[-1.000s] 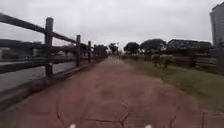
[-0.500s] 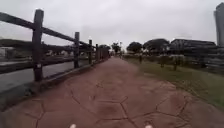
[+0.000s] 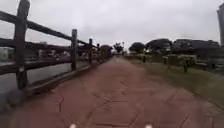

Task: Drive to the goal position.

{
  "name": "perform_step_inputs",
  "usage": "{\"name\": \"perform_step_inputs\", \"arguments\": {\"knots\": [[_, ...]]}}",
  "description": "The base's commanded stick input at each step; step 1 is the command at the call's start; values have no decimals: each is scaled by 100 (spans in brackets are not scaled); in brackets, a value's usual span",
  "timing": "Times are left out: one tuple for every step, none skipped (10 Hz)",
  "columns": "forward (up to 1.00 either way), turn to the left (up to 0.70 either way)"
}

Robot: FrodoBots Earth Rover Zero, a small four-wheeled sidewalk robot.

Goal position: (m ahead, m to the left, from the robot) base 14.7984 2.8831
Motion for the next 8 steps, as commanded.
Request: {"name": "perform_step_inputs", "arguments": {"knots": [[100, 0], [100, 0], [100, -2], [100, -23], [100, -40], [100, -40], [100, -40], [100, -40]]}}
